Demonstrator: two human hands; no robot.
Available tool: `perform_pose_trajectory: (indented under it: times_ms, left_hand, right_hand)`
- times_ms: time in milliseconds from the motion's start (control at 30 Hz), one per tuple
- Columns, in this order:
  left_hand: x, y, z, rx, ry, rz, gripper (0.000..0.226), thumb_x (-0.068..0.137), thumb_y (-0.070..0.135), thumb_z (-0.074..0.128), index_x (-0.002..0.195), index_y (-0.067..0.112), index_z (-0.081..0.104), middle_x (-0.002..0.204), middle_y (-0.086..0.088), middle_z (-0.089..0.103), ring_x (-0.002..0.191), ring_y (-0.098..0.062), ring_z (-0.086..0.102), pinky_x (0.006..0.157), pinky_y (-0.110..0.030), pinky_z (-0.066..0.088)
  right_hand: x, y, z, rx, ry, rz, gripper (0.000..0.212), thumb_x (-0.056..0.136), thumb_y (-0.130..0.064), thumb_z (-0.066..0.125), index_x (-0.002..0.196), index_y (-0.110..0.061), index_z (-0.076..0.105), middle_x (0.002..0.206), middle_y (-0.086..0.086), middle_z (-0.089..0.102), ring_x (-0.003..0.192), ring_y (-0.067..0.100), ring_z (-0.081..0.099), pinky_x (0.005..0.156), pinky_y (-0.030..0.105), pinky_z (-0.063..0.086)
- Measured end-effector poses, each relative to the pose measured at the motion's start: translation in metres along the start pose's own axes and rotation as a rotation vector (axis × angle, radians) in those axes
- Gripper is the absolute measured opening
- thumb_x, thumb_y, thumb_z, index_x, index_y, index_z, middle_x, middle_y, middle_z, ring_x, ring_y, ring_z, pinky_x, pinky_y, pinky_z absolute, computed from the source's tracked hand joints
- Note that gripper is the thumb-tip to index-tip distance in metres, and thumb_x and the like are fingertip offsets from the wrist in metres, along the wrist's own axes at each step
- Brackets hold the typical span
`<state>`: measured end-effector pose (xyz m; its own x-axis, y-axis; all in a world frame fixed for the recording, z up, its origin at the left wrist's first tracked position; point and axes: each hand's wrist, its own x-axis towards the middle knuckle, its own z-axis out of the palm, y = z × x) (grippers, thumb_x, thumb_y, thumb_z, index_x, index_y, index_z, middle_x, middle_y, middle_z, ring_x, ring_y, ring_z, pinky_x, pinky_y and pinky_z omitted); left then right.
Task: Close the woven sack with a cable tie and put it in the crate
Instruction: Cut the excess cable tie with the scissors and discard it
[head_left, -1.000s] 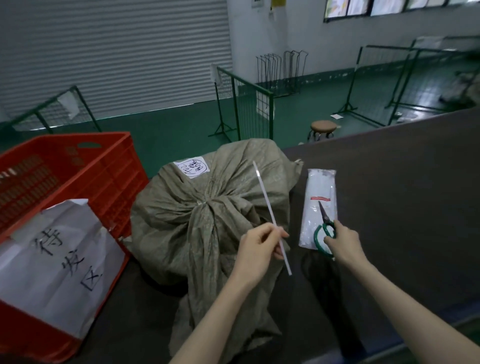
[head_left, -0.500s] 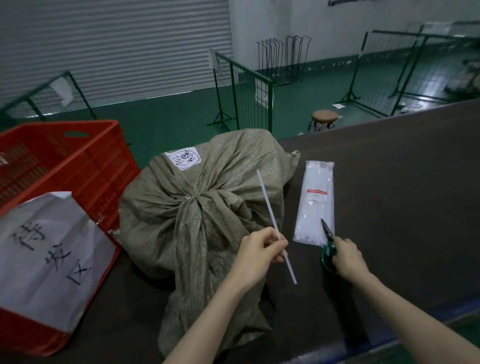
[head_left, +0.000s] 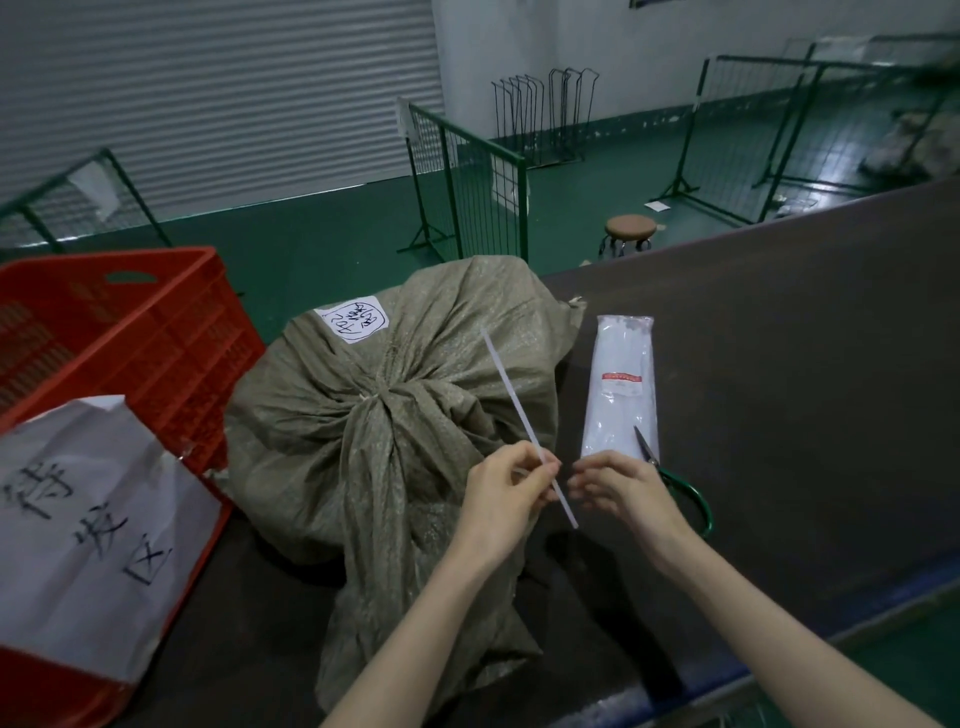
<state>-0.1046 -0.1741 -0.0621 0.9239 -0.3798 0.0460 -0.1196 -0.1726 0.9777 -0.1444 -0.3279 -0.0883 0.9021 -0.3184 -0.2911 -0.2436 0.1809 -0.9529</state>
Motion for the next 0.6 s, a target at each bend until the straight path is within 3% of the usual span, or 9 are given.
perform_pose_trajectory:
  times_ms: [100,267,367,433,600]
  left_hand:
    - [0.002,-0.003,-0.002,-0.002,0.014,0.009,0.006,0.085,0.007,0.063,0.083,0.008,0.070,0.070,-0.003,0.066,0.065,-0.010,0.064,0.065,-0.027,0.056]
    - [0.003,-0.009,0.005,0.038,0.004,0.041,0.011,0.082,0.012,0.068,0.079,0.021,0.072,0.069,0.005,0.069,0.067,-0.009,0.066,0.068,-0.024,0.052]
    - [0.002,-0.010,0.020,-0.026,-0.045,-0.004,0.009,0.085,0.012,0.065,0.083,0.018,0.072,0.071,0.002,0.069,0.062,-0.006,0.064,0.062,-0.019,0.050]
    - [-0.001,-0.011,0.035,-0.081,-0.116,-0.058,0.013,0.089,0.012,0.060,0.084,0.019,0.069,0.072,0.002,0.068,0.059,-0.003,0.062,0.058,-0.016,0.048]
    - [-0.012,-0.027,0.073,0.093,-0.307,-0.030,0.012,0.090,0.013,0.057,0.095,0.014,0.068,0.086,-0.007,0.072,0.071,-0.012,0.067,0.070,-0.022,0.054]
  right_hand:
    - [-0.017,-0.005,0.013,0.051,-0.107,0.066,0.016,0.089,-0.003,0.048,0.084,-0.003,0.063,0.068,0.014,0.068,0.059,0.022,0.063,0.059,0.027,0.050]
    - [-0.028,0.000,0.007,0.221,-0.021,0.121,0.017,0.089,0.000,0.050,0.078,-0.006,0.061,0.057,0.010,0.058,0.050,0.018,0.053,0.052,0.025,0.044]
    - [-0.032,0.004,-0.010,0.401,0.092,0.102,0.012,0.088,-0.001,0.053,0.082,-0.004,0.063,0.056,0.005,0.056,0.051,0.012,0.050,0.048,0.017,0.044]
    - [-0.036,0.010,-0.025,0.393,0.220,-0.006,0.010,0.089,-0.001,0.054,0.086,-0.003,0.063,0.057,0.004,0.055,0.050,0.010,0.048,0.046,0.015,0.043]
    - [-0.054,0.021,-0.068,0.326,0.540,-0.215,0.011,0.088,0.000,0.057,0.082,-0.007,0.063,0.048,-0.002,0.060,0.044,0.003,0.051,0.044,0.013,0.042]
